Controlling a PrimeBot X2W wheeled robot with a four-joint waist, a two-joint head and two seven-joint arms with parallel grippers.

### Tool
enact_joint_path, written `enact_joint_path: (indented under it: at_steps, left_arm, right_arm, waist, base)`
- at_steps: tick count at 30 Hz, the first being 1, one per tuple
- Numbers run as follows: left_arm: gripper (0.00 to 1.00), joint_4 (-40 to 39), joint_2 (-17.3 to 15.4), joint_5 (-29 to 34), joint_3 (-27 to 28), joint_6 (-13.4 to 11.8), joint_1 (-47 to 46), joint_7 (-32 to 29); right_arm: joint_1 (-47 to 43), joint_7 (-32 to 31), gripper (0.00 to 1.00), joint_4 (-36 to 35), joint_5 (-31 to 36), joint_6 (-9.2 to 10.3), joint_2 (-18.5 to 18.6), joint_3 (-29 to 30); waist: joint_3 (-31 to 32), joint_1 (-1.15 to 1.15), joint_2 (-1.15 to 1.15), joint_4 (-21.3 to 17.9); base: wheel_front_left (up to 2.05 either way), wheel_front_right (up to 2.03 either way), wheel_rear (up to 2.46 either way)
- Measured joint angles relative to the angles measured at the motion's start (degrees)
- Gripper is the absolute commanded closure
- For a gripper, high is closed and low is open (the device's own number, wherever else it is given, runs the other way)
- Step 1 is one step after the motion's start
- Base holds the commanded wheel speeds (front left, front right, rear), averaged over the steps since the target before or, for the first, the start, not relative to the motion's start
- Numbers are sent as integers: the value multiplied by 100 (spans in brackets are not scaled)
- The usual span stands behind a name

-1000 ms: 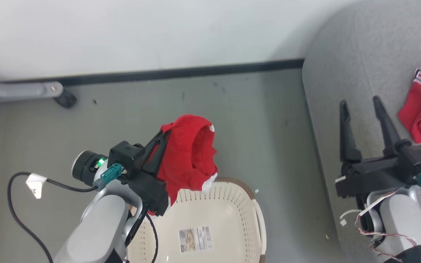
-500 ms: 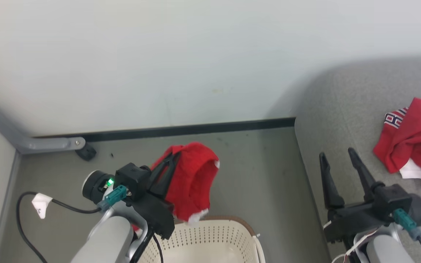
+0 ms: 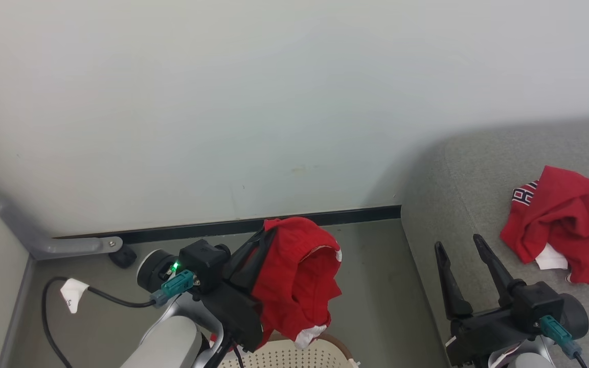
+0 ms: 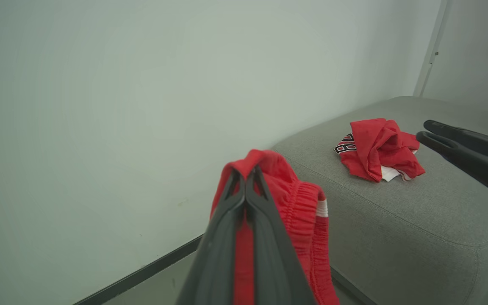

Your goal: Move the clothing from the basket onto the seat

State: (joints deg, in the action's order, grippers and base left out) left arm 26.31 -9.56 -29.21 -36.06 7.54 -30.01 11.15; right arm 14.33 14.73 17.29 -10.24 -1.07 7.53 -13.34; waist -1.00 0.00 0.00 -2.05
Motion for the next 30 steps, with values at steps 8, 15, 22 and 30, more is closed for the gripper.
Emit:
enact_joint_path:
  at_steps: [8,15,22,30]
  left_arm:
    - [100,-210,102,-212,-29,0,0,-185]
    - [100,-290,272,-253,-144,0,-1,-321]
    - [100,-343,356,-292,-214,0,-9,-452]
    - [100,-443,433,-301,-343,0,-34,-553]
  right_arm:
    - [-13,0,0,-14,13,-110,23,-64]
    - [76,-1,0,154,23,-260,47,-227]
    - [309,-1,0,515,29,-410,33,-486]
    - [431,-1,0,972,63,-550,-91,-944]
  waist:
    - [81,0,0,-48]
    - [93,1,1,-77]
    - [92,1,1,-100]
    - [98,1,1,-80]
  base:
    - [0,0,0]
    - [0,0,0]
    - [0,0,0]
    - [0,0,0]
